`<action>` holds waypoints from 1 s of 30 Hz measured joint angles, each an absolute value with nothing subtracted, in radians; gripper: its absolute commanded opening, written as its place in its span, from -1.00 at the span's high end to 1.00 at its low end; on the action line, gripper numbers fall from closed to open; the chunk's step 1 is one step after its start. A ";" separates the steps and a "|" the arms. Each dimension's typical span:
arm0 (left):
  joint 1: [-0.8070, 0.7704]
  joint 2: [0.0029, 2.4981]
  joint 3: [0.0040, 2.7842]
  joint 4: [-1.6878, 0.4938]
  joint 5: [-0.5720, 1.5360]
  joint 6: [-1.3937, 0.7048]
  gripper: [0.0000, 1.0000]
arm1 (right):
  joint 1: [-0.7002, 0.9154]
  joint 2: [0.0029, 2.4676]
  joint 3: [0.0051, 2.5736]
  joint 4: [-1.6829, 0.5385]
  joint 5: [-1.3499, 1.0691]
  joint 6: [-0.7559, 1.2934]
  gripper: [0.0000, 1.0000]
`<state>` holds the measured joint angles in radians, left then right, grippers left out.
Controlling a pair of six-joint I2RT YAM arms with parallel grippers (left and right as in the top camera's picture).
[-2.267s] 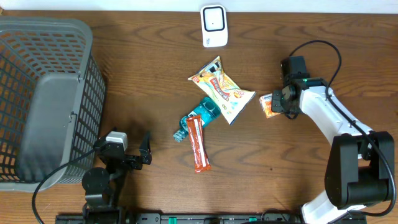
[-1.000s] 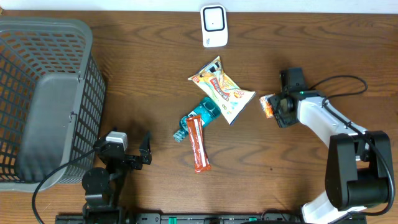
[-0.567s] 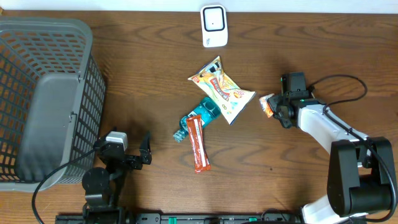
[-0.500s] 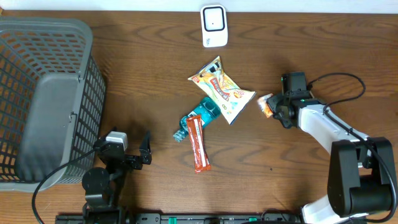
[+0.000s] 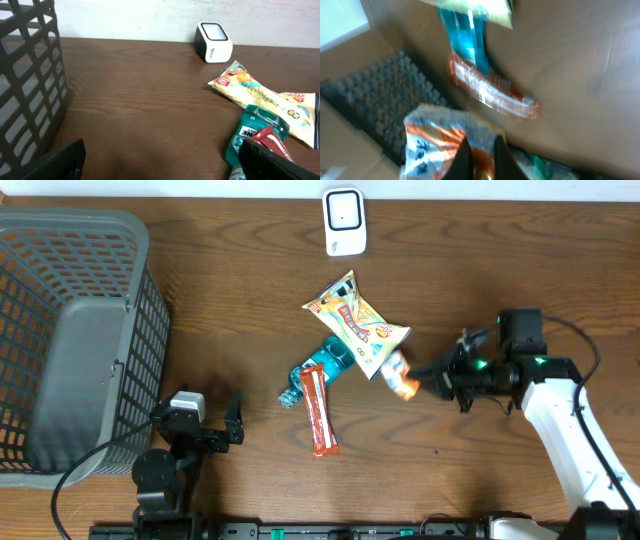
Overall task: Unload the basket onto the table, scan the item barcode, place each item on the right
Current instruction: 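Lift the tissue pack and pull it rightward with the right gripper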
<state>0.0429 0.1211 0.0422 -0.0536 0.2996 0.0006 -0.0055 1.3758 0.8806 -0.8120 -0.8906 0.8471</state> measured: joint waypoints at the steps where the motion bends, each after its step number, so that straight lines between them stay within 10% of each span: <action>1: 0.043 0.121 0.042 -0.054 0.299 0.001 -0.96 | -0.006 1.367 0.880 -0.876 -0.929 0.845 0.97; 12: 0.043 0.122 0.042 -0.053 0.300 0.001 -0.96 | -0.006 1.359 0.878 -1.398 -1.082 0.739 0.97; 30: 0.043 0.122 0.042 -0.053 0.300 0.001 -0.96 | -0.006 1.358 0.877 -1.372 -1.032 0.427 0.98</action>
